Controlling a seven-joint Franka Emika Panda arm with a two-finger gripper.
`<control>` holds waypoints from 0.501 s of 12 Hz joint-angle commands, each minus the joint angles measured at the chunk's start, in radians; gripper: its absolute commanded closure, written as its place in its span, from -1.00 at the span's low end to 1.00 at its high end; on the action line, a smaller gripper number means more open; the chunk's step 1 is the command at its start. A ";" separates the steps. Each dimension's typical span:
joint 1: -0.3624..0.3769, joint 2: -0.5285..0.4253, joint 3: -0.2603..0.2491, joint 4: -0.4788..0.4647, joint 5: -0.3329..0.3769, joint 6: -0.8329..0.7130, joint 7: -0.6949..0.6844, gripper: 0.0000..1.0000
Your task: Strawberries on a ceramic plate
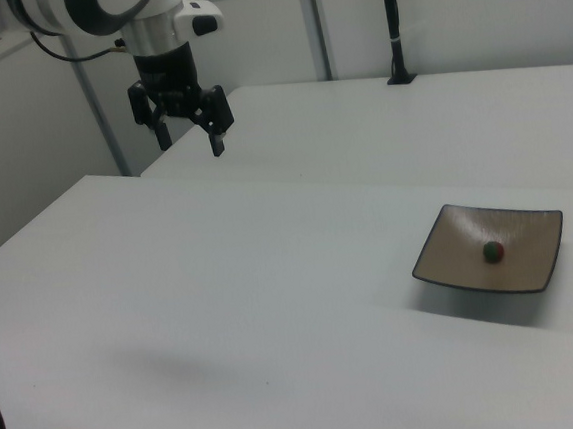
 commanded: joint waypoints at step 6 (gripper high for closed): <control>0.038 -0.142 -0.007 -0.237 -0.005 0.146 0.000 -1.00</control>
